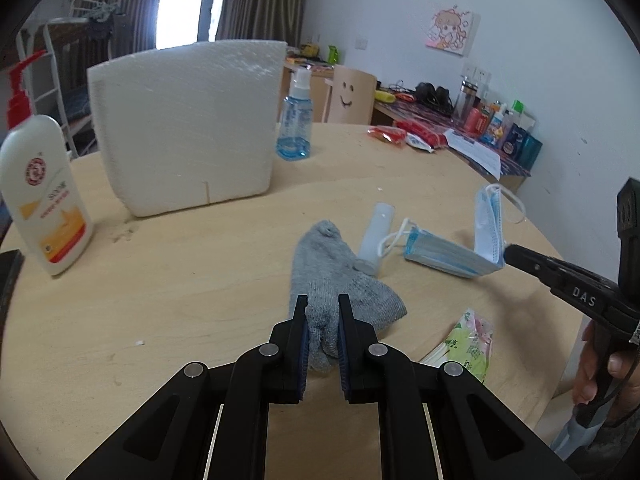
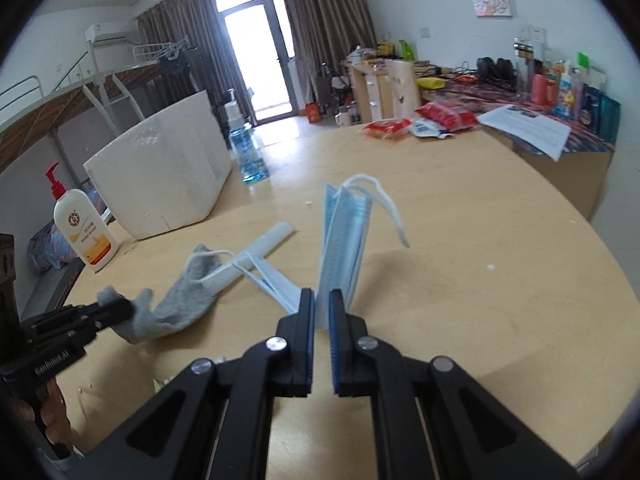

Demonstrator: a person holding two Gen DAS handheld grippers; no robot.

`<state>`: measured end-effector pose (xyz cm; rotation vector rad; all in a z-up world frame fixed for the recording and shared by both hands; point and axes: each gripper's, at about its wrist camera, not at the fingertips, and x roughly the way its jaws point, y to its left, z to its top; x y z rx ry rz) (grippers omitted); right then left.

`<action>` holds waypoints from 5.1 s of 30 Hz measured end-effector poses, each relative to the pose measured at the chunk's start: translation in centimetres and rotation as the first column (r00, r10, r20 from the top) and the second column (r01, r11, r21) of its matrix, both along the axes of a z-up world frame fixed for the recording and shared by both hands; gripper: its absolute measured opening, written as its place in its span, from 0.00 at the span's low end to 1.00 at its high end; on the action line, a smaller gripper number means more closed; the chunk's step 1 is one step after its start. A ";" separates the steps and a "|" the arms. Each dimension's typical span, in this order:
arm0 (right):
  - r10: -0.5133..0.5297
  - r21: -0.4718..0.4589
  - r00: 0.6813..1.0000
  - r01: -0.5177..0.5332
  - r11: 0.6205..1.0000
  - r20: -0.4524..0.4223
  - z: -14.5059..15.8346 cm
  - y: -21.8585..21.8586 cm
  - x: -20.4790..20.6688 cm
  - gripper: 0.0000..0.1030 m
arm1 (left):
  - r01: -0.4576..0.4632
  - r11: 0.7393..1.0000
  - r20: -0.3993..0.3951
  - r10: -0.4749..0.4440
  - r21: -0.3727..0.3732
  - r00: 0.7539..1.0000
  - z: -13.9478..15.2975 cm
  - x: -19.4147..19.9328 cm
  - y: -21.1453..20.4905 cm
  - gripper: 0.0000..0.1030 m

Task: Organize soft objects
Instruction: 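Close the left tool on the grey sock, then grasp the blue face mask with the right tool while the left tool holds the sock, then carry the sock and mask over the white foam box with both tools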

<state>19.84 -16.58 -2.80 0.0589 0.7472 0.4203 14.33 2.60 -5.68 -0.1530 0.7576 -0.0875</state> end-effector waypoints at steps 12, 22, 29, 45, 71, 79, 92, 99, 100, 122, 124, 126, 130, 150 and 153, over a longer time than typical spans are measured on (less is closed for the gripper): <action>0.078 -0.062 0.997 -0.077 0.995 0.017 -0.5 1.1 0.1 0.65 | -0.003 1.000 -0.007 0.003 -0.001 1.000 -0.1 -0.4 -0.2 0.13; 0.084 -0.132 0.995 -0.090 0.987 -0.048 -1.7 2.5 3.6 0.68 | 0.009 1.000 -0.019 -0.009 0.001 1.000 -0.5 0.0 -0.1 0.13; 0.074 -0.154 0.995 -0.084 0.985 -0.069 -2.1 2.9 5.0 0.68 | 0.011 1.000 -0.017 -0.011 -0.001 1.000 -0.5 0.1 0.0 0.13; 0.084 -0.103 0.995 -0.090 0.991 -0.062 -1.9 2.3 4.6 0.19 | 0.002 1.000 -0.019 -0.003 -0.029 1.000 -0.8 -0.1 0.7 0.13; 0.160 0.088 0.968 -0.180 0.980 0.195 6.3 -0.2 -4.5 0.18 | -0.010 0.999 0.193 0.003 0.036 0.981 6.5 -6.1 0.0 0.09; 0.169 0.100 0.942 -0.205 0.974 0.289 8.1 0.0 -7.1 0.18 | -0.036 0.996 0.296 0.010 0.084 0.955 9.7 -8.8 -0.4 0.09; 0.228 0.085 0.892 -0.282 0.956 0.391 10.3 1.7 -10.0 0.18 | -0.129 0.982 0.451 0.053 0.139 0.891 13.6 -13.4 0.1 0.09; 0.284 0.080 0.868 -0.344 0.936 0.407 10.4 3.4 -10.2 0.18 | -0.219 0.965 0.485 0.124 0.144 0.866 13.9 -15.0 1.5 0.09; 0.293 0.075 0.863 -0.353 0.933 0.411 10.5 3.8 -10.2 0.18 | -0.237 0.961 0.489 0.140 0.142 0.861 14.0 -15.1 1.8 0.09; 0.384 0.044 0.832 -0.436 0.899 0.400 10.6 7.3 -8.5 0.18 | -0.292 0.948 0.475 0.201 0.126 0.857 14.6 -13.8 5.4 0.09; 0.383 0.048 0.832 -0.437 0.898 0.401 10.8 7.5 -8.1 0.18 | -0.295 0.946 0.477 0.200 0.133 0.856 14.8 -13.4 5.5 0.09; 0.385 0.046 0.834 -0.436 0.899 0.395 10.9 7.8 -7.7 0.18 | -0.291 0.947 0.479 0.195 0.135 0.856 15.0 -13.1 5.5 0.09; 0.385 0.046 0.837 -0.435 0.899 0.388 11.0 8.1 -6.9 0.18 | -0.284 0.949 0.478 0.189 0.136 0.858 15.5 -12.1 5.6 0.09; 0.379 0.009 0.833 -0.418 0.908 0.402 14.9 11.6 -2.9 0.18 | -0.277 0.948 0.510 0.162 0.157 0.844 19.9 -6.4 7.0 0.09; 0.381 -0.005 0.827 -0.417 0.909 0.412 15.7 12.3 -2.5 0.18 | -0.275 0.947 0.526 0.152 0.164 0.837 20.7 -5.9 7.2 0.09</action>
